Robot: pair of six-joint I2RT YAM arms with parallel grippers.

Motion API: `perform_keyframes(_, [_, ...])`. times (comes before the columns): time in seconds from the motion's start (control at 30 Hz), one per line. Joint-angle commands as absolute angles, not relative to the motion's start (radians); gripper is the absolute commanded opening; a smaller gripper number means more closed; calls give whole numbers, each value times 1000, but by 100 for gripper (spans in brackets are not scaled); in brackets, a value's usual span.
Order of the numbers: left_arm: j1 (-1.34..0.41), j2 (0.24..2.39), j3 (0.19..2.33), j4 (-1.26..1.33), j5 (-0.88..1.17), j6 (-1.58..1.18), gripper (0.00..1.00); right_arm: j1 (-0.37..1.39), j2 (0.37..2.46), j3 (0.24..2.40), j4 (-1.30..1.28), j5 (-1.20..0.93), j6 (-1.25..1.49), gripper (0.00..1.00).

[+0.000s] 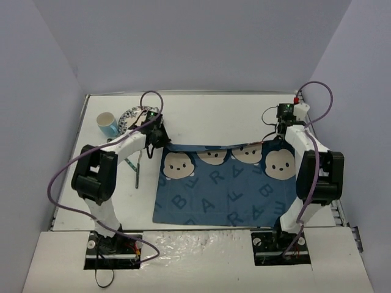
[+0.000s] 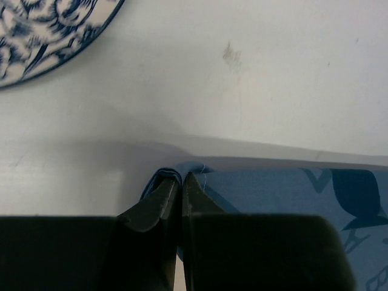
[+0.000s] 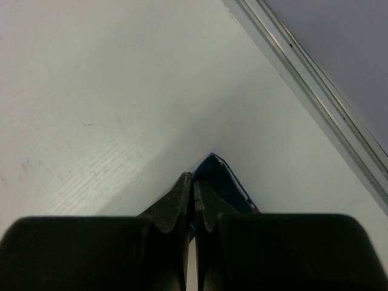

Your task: Set the dinner table for one person

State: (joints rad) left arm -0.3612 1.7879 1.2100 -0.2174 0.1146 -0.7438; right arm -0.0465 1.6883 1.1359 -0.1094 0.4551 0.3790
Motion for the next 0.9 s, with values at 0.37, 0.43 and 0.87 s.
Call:
perform_keyframes(0.37, [-337,2101,1654,-141,92,-791,0,-139,2091,1627,52,384,184,0])
perform_keyframes(0.43, [-328,2136,1714,-147,96,-780,3,-143,2122,1678,51,369,178,2])
perform_keyframes(0.87, [-308,2037,1919,-228,125,-546,81,-148,1958,1788,-17,251,133,79])
